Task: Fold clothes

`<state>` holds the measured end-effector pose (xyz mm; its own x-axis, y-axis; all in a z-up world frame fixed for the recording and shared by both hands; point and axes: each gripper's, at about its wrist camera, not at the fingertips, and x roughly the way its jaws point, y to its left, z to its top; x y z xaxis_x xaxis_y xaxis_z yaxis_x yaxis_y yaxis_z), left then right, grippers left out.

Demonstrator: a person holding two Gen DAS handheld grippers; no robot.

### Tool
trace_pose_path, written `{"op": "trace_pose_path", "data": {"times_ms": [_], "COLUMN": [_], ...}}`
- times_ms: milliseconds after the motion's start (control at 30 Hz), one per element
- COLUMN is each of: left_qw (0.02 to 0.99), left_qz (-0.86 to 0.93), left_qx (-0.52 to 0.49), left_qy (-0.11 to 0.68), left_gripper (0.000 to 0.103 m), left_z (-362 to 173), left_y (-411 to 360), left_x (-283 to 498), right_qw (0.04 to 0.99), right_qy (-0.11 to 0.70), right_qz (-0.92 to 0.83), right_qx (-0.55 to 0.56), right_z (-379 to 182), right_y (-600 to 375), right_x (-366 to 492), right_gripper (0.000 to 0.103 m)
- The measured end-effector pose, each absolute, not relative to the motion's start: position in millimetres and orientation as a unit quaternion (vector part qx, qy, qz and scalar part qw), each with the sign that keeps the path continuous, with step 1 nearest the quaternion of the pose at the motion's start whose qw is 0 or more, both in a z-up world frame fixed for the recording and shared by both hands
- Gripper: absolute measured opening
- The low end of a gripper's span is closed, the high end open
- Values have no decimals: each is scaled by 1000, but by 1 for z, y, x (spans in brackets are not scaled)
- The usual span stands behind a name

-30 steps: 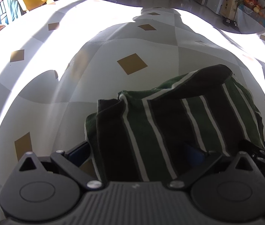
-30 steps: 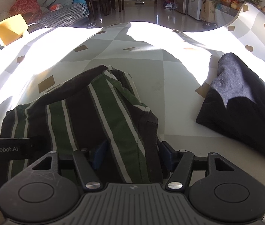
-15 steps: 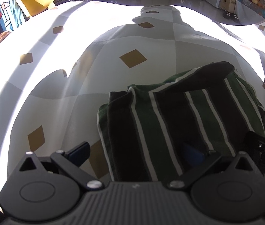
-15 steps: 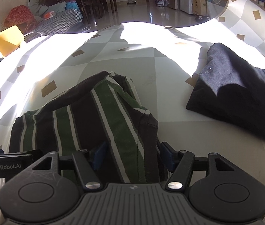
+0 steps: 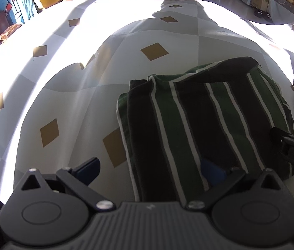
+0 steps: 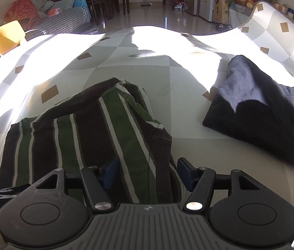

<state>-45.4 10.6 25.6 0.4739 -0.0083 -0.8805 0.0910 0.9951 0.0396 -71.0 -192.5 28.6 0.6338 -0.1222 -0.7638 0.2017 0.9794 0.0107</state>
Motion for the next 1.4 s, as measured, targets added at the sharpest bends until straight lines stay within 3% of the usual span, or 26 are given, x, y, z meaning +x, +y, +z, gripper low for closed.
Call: {"op": "trace_pose_path", "data": {"times_ms": [400, 800, 1400], "left_qw": [853, 852, 861], "left_qz": [-23, -29, -48], "left_qx": [30, 31, 37], "left_qy": [521, 521, 505], "left_gripper": [102, 93, 48], "left_z": [25, 25, 32], "left_y": [14, 10, 3], "left_x": [-50, -50, -59], "right_qw": [903, 905, 905], "right_qy": [420, 416, 414], "right_qz": [-89, -92, -94], "right_qx": [31, 24, 16], "right_z": [23, 21, 22], "right_y": [-185, -180, -178], "right_x": [-69, -69, -69], "right_gripper": [61, 62, 62]}}
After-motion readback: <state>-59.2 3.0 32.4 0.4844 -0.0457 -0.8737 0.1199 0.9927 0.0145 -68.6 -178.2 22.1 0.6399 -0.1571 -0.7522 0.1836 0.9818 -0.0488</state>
